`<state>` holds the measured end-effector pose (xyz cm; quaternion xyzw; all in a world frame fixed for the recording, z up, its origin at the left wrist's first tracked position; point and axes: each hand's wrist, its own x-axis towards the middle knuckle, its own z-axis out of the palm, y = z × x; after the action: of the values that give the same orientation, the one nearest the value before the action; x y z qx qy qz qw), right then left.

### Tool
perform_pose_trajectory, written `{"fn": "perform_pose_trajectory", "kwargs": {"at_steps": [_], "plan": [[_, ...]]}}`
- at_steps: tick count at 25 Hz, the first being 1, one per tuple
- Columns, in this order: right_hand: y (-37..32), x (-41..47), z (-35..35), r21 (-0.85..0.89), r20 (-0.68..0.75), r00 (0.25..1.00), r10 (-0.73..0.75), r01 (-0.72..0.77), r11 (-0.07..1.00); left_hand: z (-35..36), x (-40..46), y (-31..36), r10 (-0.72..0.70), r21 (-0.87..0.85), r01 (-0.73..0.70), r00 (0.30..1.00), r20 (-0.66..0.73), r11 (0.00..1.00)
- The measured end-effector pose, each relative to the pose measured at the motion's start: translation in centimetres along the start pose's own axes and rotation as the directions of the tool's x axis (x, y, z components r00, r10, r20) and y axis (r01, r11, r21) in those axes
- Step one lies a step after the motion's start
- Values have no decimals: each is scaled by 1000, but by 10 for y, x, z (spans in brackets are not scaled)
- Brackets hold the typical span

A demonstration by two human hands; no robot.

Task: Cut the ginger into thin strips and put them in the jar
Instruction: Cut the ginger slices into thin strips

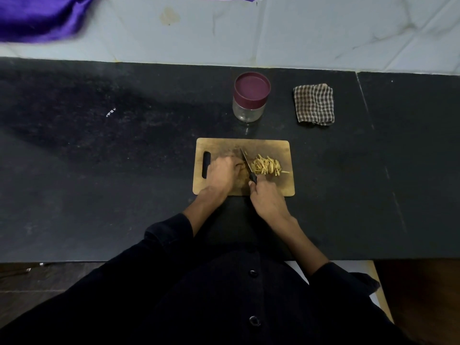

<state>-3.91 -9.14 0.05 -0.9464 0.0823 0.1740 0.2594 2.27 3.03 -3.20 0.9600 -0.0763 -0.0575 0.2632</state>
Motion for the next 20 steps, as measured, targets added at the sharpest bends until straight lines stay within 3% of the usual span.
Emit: {"fn": "perform_pose_trajectory", "kwargs": {"at_steps": [15, 20], "plan": [[16, -29, 10, 50, 139, 985, 106, -114, 992, 3, 6, -3, -15, 34, 14, 1000, 23, 999], [20, -33, 4, 101, 67, 992, 107, -114, 988, 0, 3, -1, 10, -36, -10, 1000, 8, 999]]}}
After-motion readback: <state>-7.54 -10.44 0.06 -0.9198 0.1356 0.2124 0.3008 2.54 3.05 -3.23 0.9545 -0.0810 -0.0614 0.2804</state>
